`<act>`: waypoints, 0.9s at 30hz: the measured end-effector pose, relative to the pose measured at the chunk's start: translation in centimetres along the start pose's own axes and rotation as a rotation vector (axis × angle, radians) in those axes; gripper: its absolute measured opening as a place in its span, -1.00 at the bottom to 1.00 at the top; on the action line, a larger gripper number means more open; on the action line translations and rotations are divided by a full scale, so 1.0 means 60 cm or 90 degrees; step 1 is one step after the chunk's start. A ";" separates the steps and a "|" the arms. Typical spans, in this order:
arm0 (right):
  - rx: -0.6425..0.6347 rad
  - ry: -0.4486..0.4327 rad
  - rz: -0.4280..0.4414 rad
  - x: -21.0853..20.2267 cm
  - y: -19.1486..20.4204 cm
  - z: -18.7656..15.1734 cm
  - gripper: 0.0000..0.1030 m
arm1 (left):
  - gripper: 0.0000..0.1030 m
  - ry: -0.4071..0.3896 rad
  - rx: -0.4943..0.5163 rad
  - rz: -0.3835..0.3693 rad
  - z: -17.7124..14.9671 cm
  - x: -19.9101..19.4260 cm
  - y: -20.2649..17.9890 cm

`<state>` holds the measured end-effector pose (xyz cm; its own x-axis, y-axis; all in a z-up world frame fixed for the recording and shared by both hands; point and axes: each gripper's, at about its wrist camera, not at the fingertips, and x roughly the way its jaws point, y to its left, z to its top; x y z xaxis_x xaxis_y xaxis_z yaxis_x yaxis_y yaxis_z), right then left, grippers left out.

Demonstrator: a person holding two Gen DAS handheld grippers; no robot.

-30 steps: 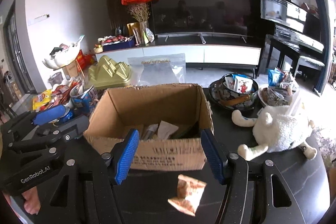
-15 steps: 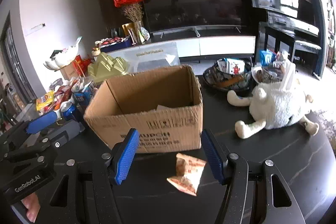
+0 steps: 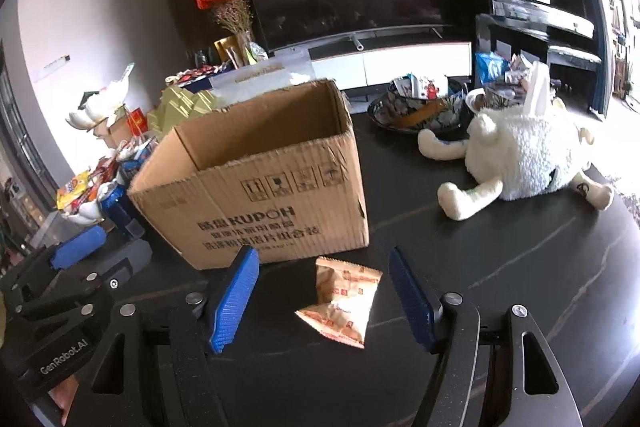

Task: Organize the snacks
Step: 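Reach the right tool to the orange-white Fortune Biscuits bag and close on it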

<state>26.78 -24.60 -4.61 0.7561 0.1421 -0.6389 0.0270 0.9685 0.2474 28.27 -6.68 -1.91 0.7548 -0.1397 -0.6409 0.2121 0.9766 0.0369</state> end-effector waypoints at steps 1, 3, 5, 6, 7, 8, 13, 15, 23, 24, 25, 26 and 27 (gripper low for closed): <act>0.007 0.005 0.005 0.007 -0.004 -0.005 0.33 | 0.33 0.003 0.002 0.001 -0.003 0.006 -0.002; 0.018 0.015 0.010 0.020 -0.010 -0.012 0.33 | 0.33 0.010 0.005 0.002 -0.008 0.019 -0.006; 0.026 0.028 0.015 0.035 -0.015 -0.019 0.33 | 0.33 0.017 0.007 -0.001 -0.014 0.029 -0.009; 0.028 0.032 0.014 0.040 -0.017 -0.022 0.33 | 0.33 0.021 0.007 0.000 -0.017 0.036 -0.011; 0.032 0.037 0.013 0.047 -0.020 -0.026 0.33 | 0.33 0.025 0.007 0.000 -0.019 0.041 -0.012; 0.035 0.043 0.013 0.054 -0.023 -0.029 0.33 | 0.33 0.029 0.007 0.000 -0.022 0.047 -0.013; 0.055 0.074 0.016 0.090 -0.038 -0.046 0.33 | 0.33 0.045 0.007 0.007 -0.037 0.073 -0.018; 0.064 0.082 0.021 0.102 -0.042 -0.051 0.33 | 0.33 0.051 0.005 0.010 -0.043 0.079 -0.020; 0.088 0.085 0.014 0.136 -0.053 -0.055 0.33 | 0.33 0.065 0.000 0.015 -0.063 0.107 -0.027; 0.090 0.087 0.015 0.139 -0.054 -0.055 0.33 | 0.33 0.067 -0.001 0.015 -0.064 0.109 -0.027; 0.090 0.089 0.016 0.143 -0.055 -0.055 0.33 | 0.33 0.068 -0.003 0.014 -0.064 0.110 -0.027; 0.089 0.092 0.016 0.146 -0.055 -0.055 0.33 | 0.33 0.068 -0.005 0.015 -0.065 0.112 -0.028; 0.085 0.096 0.012 0.151 -0.054 -0.057 0.33 | 0.34 0.069 -0.005 0.017 -0.065 0.115 -0.027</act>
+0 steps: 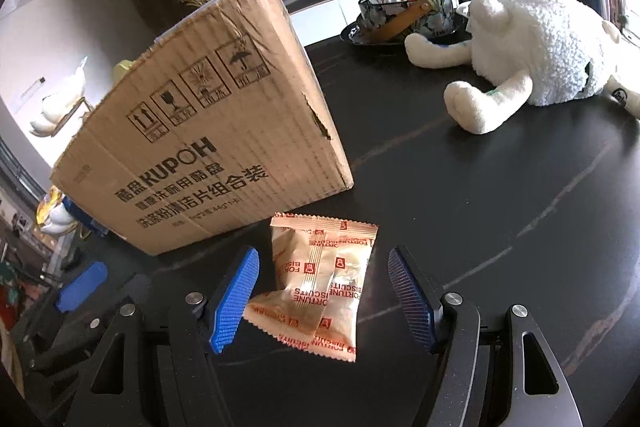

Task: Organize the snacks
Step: 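Reach the right tool to the orange-white Fortune Biscuits bag and close on it, then lift the biscuits bag with the right tool and carry it over the box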

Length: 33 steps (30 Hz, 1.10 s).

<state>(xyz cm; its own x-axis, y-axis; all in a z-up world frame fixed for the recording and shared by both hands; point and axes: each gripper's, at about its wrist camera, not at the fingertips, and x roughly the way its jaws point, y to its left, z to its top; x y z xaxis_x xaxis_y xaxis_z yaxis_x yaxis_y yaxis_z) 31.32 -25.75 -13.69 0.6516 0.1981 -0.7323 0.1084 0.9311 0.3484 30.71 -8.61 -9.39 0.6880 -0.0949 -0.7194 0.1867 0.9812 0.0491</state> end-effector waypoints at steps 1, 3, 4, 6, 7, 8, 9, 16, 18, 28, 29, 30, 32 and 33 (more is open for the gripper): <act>-0.001 0.002 -0.001 0.002 -0.002 0.000 0.33 | 0.34 0.001 -0.002 0.001 0.000 0.003 0.001; -0.004 0.009 -0.001 0.007 -0.001 -0.002 0.33 | 0.34 0.002 -0.007 0.003 0.000 0.006 0.003; -0.006 0.011 -0.001 0.009 0.000 -0.003 0.33 | 0.34 0.002 -0.009 0.004 -0.001 0.006 0.005; -0.013 0.014 -0.007 0.013 0.001 -0.005 0.33 | 0.34 0.006 -0.016 0.007 -0.001 0.010 0.008; -0.015 0.016 -0.009 0.015 0.001 -0.007 0.33 | 0.34 0.006 -0.017 0.007 -0.001 0.010 0.010; -0.016 0.017 -0.010 0.016 0.001 -0.008 0.33 | 0.34 0.008 -0.019 0.009 -0.002 0.010 0.011; -0.015 0.017 -0.010 0.016 0.000 -0.009 0.33 | 0.34 0.010 -0.019 0.012 -0.002 0.010 0.012; -0.037 0.023 -0.008 0.018 0.007 -0.014 0.07 | 0.34 0.016 -0.034 0.020 -0.004 -0.001 0.021; -0.046 0.019 -0.011 0.014 0.011 -0.015 0.01 | 0.34 0.016 -0.038 0.025 -0.004 -0.008 0.024; -0.073 -0.015 -0.013 -0.031 0.037 -0.016 -0.05 | 0.35 0.004 -0.043 0.043 -0.007 -0.049 0.041; -0.075 -0.018 -0.011 -0.039 0.042 -0.016 -0.05 | 0.35 0.003 -0.043 0.042 -0.007 -0.054 0.042; -0.079 -0.020 -0.008 -0.046 0.047 -0.017 -0.05 | 0.35 0.001 -0.044 0.040 -0.006 -0.058 0.043; -0.086 -0.025 -0.005 -0.060 0.058 -0.017 -0.05 | 0.35 -0.006 -0.049 0.038 -0.005 -0.071 0.047; -0.089 -0.027 -0.004 -0.065 0.063 -0.016 -0.05 | 0.35 -0.010 -0.052 0.035 -0.003 -0.076 0.049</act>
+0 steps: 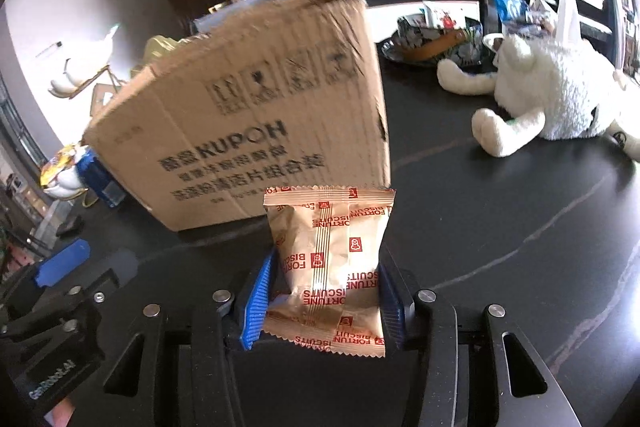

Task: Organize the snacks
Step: 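Lift the biscuits bag with the right tool and carry it over the box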

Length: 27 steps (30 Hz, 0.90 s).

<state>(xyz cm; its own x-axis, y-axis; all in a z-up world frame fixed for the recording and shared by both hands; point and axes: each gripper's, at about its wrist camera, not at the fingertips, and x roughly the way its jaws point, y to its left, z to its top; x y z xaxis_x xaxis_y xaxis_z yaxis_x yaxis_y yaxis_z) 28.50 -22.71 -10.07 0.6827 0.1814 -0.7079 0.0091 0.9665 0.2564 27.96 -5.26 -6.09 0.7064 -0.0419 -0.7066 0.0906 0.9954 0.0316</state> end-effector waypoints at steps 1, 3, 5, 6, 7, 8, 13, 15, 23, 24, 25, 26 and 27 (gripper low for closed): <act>-0.003 -0.003 0.004 -0.008 0.006 0.003 -0.05 | 0.35 -0.004 -0.004 -0.003 0.001 -0.005 0.003; -0.008 -0.010 0.006 -0.021 0.016 0.007 -0.05 | 0.39 -0.014 -0.010 -0.005 0.007 -0.019 0.009; -0.014 -0.020 0.002 -0.034 0.023 0.014 -0.05 | 0.39 -0.024 -0.010 -0.007 0.012 -0.032 0.015; -0.017 -0.024 0.000 -0.040 0.028 0.017 -0.05 | 0.39 -0.028 -0.009 -0.007 0.014 -0.037 0.017; -0.019 -0.030 -0.001 -0.048 0.032 0.020 -0.05 | 0.39 -0.033 -0.006 -0.005 0.019 -0.045 0.019; -0.020 -0.034 -0.002 -0.056 0.036 0.023 -0.05 | 0.39 -0.037 -0.004 -0.004 0.020 -0.050 0.020; -0.028 -0.052 0.001 -0.085 0.053 0.038 -0.05 | 0.44 -0.054 -0.001 -0.003 0.034 -0.079 0.030; -0.030 -0.061 -0.001 -0.100 0.062 0.043 -0.05 | 0.44 -0.062 0.005 -0.002 0.038 -0.090 0.032; -0.042 -0.081 -0.002 -0.135 0.085 0.076 -0.05 | 0.49 -0.086 0.028 0.001 0.070 -0.120 0.042; -0.043 -0.084 -0.001 -0.138 0.087 0.083 -0.05 | 0.49 -0.089 0.032 0.003 0.077 -0.123 0.042; -0.045 -0.088 -0.003 -0.141 0.090 0.090 -0.05 | 0.50 -0.093 0.038 0.007 0.085 -0.126 0.043; -0.045 -0.091 -0.005 -0.144 0.092 0.094 -0.05 | 0.50 -0.095 0.042 0.010 0.091 -0.129 0.045; -0.047 -0.094 -0.005 -0.146 0.094 0.100 -0.05 | 0.52 -0.099 0.047 0.012 0.098 -0.132 0.045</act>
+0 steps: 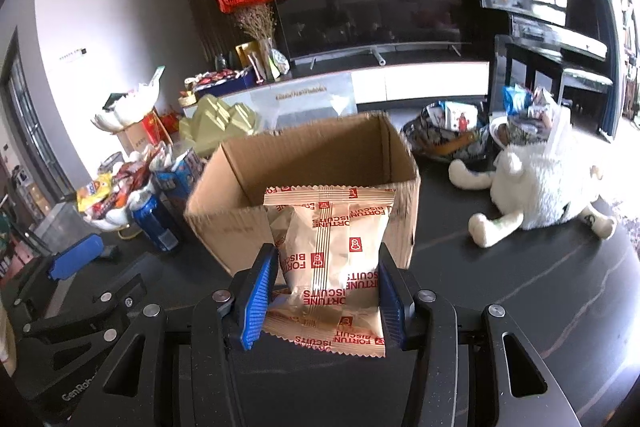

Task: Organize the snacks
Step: 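Lift the biscuits bag with the right tool and carry it over the box, then open the right tool, dropping the biscuits bag into the box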

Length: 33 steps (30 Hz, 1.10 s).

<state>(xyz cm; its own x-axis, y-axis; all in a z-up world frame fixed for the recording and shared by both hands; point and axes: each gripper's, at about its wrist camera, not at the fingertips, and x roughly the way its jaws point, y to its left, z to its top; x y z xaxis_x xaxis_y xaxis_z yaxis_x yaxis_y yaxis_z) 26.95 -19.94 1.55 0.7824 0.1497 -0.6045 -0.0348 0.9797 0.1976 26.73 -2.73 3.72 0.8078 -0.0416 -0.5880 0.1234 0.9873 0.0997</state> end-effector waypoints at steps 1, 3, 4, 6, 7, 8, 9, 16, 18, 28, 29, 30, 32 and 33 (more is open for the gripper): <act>-0.002 -0.004 0.001 -0.002 0.002 0.008 -0.05 | 0.54 -0.004 0.007 -0.001 0.009 -0.002 0.001; -0.008 -0.008 0.001 -0.003 0.005 0.021 -0.05 | 0.57 -0.008 0.012 -0.001 0.023 -0.003 0.002; -0.010 -0.009 0.001 -0.003 0.008 0.028 -0.05 | 0.58 -0.010 0.016 -0.004 0.032 -0.003 0.003; -0.015 -0.009 0.003 0.000 0.011 0.045 -0.05 | 0.65 -0.014 0.018 -0.004 0.046 -0.002 0.007; -0.016 -0.010 0.003 0.001 0.011 0.051 -0.05 | 0.67 -0.015 0.018 -0.003 0.053 0.000 0.010; -0.020 -0.011 0.004 0.003 0.013 0.059 -0.05 | 0.69 -0.016 0.017 -0.004 0.060 0.002 0.012; -0.025 -0.012 0.002 0.005 0.014 0.068 -0.05 | 0.71 -0.017 0.017 -0.005 0.067 0.005 0.014; -0.046 0.000 -0.001 0.039 0.024 0.112 -0.05 | 0.85 -0.013 0.014 0.004 0.102 0.035 0.029; -0.052 0.008 0.004 0.054 0.027 0.124 -0.05 | 0.89 -0.009 0.011 0.011 0.110 0.048 0.036; -0.088 0.024 -0.001 0.126 0.043 0.154 -0.05 | 0.92 0.011 -0.002 0.032 0.127 0.115 0.057; -0.091 0.026 -0.004 0.133 0.042 0.158 -0.03 | 0.92 0.015 -0.001 0.038 0.129 0.122 0.058; -0.094 0.032 -0.011 0.141 0.042 0.161 0.00 | 0.92 0.017 -0.002 0.041 0.131 0.127 0.059; -0.090 0.036 -0.034 0.151 0.039 0.164 0.31 | 0.92 0.020 -0.007 0.048 0.132 0.134 0.064; -0.089 0.033 -0.041 0.151 0.037 0.163 0.35 | 0.92 0.020 -0.008 0.052 0.132 0.134 0.065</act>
<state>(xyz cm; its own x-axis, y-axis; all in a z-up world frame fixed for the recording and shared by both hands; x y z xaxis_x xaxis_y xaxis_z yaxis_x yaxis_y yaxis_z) 40.04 -17.73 4.02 0.7526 0.0889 -0.6524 -0.0739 0.9960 0.0505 38.27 -0.42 5.76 0.7965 0.0433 -0.6031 0.0504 0.9892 0.1376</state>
